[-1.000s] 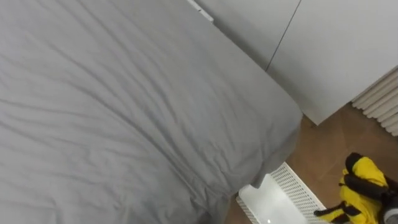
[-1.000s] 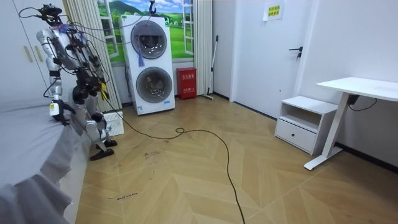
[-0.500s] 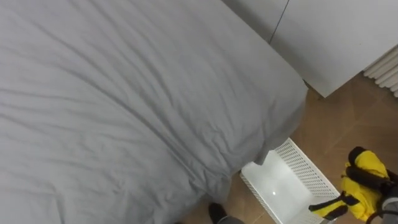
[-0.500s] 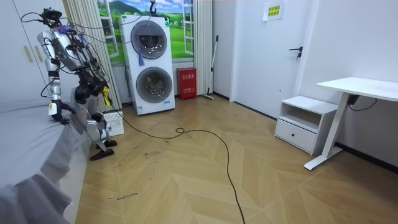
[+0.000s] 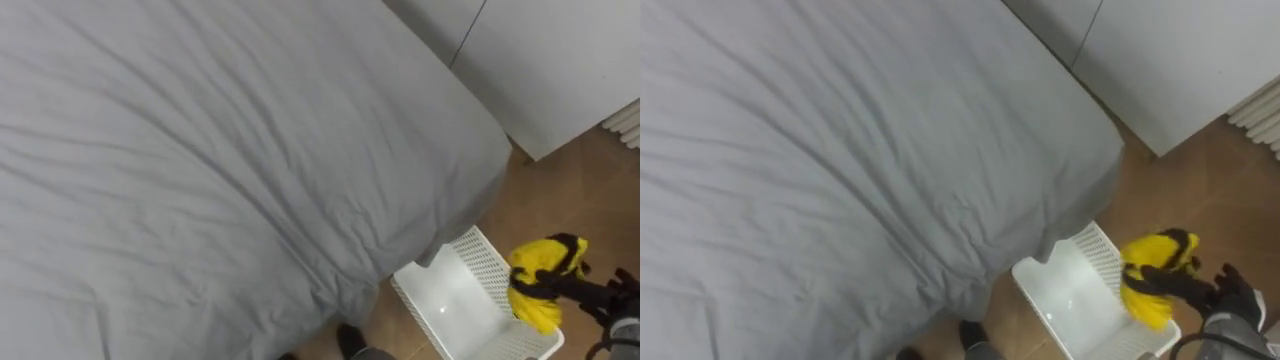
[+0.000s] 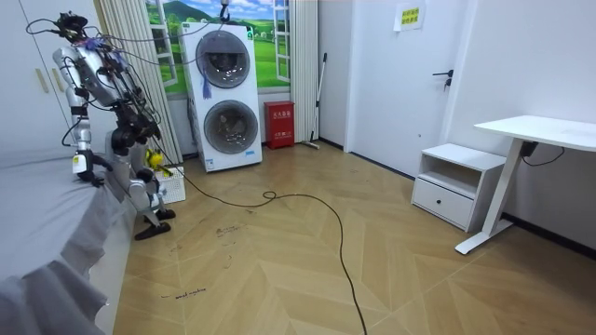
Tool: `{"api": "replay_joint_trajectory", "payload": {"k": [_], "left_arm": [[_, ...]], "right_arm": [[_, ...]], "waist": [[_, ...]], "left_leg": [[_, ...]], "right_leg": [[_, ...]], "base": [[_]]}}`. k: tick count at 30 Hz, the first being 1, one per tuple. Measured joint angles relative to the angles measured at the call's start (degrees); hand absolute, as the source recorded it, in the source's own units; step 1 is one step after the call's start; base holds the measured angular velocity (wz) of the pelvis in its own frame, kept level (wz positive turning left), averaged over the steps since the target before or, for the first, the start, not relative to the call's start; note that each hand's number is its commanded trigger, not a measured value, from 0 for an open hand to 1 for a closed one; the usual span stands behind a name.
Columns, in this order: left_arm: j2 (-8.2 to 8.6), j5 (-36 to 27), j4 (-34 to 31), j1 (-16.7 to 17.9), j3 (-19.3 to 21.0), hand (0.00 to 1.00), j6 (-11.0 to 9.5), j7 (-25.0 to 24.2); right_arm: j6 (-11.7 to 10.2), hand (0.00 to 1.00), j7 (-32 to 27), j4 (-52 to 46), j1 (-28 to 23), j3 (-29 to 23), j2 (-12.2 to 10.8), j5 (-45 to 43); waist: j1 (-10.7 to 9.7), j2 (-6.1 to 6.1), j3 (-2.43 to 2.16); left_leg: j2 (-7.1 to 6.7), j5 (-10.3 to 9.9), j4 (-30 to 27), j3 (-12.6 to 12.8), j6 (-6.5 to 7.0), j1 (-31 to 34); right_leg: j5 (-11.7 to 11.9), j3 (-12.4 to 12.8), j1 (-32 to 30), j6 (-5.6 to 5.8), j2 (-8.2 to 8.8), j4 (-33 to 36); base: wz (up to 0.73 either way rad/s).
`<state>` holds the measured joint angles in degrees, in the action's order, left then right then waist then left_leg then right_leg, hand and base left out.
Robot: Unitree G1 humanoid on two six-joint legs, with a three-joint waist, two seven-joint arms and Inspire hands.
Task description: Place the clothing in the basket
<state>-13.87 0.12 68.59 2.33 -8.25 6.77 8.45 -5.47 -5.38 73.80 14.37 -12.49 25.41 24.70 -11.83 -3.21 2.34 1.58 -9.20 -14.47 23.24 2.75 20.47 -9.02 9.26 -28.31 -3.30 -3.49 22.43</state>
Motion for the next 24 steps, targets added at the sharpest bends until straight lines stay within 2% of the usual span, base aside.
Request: {"api": "replay_joint_trajectory", "payload": {"k": [8, 24], "left_arm": [[-1.01, -0.63, 0.00, -0.07, -1.20, 0.00, -0.94, 0.00], [-1.91, -0.47, 0.00, -0.26, -1.53, 0.00, -2.72, 0.12]], "right_arm": [[0.08, 0.00, -0.40, 1.76, -0.92, 1.79, -0.04, 2.10], [0.06, 0.00, -1.60, 2.24, -1.13, 2.82, -0.05, 3.88]], "waist": [[0.18, 1.13, -0.16], [0.18, 2.26, -0.13]], "left_leg": [[-0.17, 0.00, -0.12, -1.71, 0.00, -0.07], [-0.31, 0.14, -0.31, -4.86, 0.17, -0.78]], "right_leg": [[-0.19, -1.56, 1.12, 0.01, 0.59, -0.79], [-0.39, -4.78, 3.42, -0.10, 1.40, -1.80]], "base": [[0.11], [0.10]]}}
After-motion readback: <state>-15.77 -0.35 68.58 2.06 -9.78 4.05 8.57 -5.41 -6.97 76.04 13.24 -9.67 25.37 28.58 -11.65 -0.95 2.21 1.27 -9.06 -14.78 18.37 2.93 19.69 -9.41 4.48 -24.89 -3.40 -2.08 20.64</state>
